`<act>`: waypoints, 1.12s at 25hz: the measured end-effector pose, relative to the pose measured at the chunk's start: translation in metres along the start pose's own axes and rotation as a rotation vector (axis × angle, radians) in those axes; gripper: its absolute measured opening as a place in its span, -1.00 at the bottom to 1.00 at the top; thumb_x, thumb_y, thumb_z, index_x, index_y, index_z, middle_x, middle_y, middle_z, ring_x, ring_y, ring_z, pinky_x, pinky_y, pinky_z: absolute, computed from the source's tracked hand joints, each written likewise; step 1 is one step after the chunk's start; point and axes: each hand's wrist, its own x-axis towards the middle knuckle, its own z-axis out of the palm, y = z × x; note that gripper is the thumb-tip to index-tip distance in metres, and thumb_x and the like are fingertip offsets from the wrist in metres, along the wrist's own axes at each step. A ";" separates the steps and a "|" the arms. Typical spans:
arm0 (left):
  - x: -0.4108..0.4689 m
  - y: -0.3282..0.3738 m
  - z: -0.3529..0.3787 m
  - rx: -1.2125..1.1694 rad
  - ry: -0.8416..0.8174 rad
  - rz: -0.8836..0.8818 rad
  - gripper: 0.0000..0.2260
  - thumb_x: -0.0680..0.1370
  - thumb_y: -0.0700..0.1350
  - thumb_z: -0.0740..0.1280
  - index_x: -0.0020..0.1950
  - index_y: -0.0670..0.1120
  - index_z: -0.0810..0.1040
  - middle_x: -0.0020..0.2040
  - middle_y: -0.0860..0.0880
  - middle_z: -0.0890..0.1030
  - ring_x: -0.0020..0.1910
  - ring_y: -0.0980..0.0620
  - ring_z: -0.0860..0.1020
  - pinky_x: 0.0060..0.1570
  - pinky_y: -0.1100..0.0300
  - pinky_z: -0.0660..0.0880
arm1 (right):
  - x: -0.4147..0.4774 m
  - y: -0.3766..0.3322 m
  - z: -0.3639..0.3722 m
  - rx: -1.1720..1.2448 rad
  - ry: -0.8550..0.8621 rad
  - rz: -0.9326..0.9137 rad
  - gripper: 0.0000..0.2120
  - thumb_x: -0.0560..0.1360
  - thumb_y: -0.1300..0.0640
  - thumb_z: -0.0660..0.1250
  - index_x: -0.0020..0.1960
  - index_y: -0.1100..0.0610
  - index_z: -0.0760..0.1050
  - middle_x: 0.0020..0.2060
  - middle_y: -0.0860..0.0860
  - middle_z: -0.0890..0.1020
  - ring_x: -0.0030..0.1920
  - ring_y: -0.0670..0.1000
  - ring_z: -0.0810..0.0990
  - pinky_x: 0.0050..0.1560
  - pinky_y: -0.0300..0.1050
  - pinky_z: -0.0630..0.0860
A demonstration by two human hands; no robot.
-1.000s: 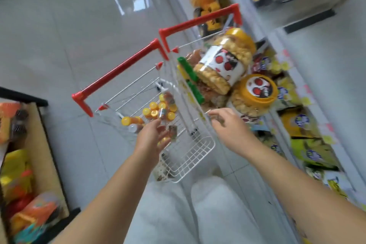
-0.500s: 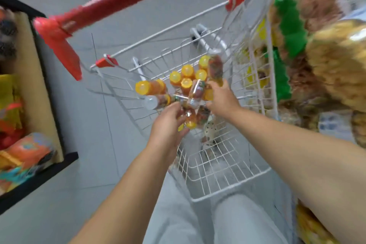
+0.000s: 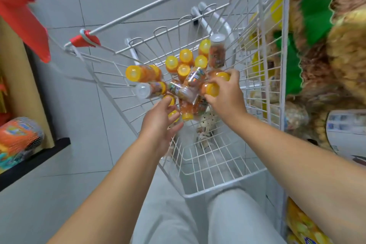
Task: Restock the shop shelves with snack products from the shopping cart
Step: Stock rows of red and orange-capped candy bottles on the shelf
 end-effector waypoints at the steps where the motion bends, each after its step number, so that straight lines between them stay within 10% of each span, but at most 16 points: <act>1: 0.000 0.000 0.001 0.033 -0.017 -0.016 -0.64 0.64 0.03 0.28 0.40 -0.07 0.47 0.30 -0.09 0.54 0.25 -0.08 0.55 0.13 -0.05 0.57 | -0.014 -0.001 -0.012 0.048 0.008 -0.017 -0.67 0.36 0.12 0.54 0.09 0.10 0.58 0.31 0.13 0.29 0.07 0.18 0.56 0.08 -0.03 0.54; 6: -0.008 0.004 0.008 0.220 -0.266 -0.082 -0.69 0.58 0.25 0.26 0.12 0.07 0.60 0.08 -0.04 0.68 0.06 -0.07 0.66 0.01 -0.13 0.62 | -0.076 -0.022 -0.071 0.435 -0.145 -0.086 -0.63 0.27 0.19 0.61 -0.01 -0.04 0.58 0.21 0.00 0.34 -0.12 -0.19 0.60 -0.04 -0.37 0.55; 10: -0.003 0.010 0.007 0.149 -0.280 -0.046 -0.73 0.61 0.15 0.27 0.11 0.01 0.61 -0.21 -0.01 0.71 -0.31 0.04 0.68 -0.33 0.13 0.64 | -0.066 -0.048 -0.076 0.544 -0.359 -0.094 -0.74 0.38 -0.01 0.50 0.05 -0.09 0.56 0.26 -0.04 0.38 -0.04 -0.09 0.59 -0.03 -0.28 0.58; 13: 0.005 0.008 0.000 0.021 -0.252 -0.033 -0.79 0.63 0.10 0.26 0.11 0.02 0.58 -0.24 0.01 0.71 -0.33 0.06 0.68 -0.32 0.10 0.66 | -0.003 -0.050 -0.058 0.306 -0.269 -0.064 -0.66 0.59 -0.20 0.16 0.30 -0.15 0.46 0.28 -0.10 0.45 0.17 -0.09 0.49 0.06 -0.21 0.41; 19: 0.011 -0.001 -0.006 -0.415 -0.207 -0.127 -0.77 0.62 0.09 0.28 0.00 -0.04 0.62 -0.20 -0.09 0.72 -0.32 -0.03 0.69 -0.32 0.08 0.65 | 0.063 -0.065 0.020 -0.366 -0.272 0.054 -0.47 0.56 -0.21 0.21 0.39 0.10 0.35 0.41 0.14 0.26 0.41 0.25 0.23 0.23 0.16 0.39; 28: 0.009 0.001 -0.016 -0.568 -0.183 -0.159 -0.74 0.61 0.08 0.30 0.11 -0.08 0.63 -0.18 -0.13 0.71 -0.33 -0.07 0.69 -0.29 0.04 0.65 | 0.052 -0.054 0.029 -0.097 -0.011 0.099 -0.62 0.40 -0.22 0.34 0.02 0.05 0.58 0.28 0.06 0.33 0.07 0.19 0.53 -0.01 -0.02 0.43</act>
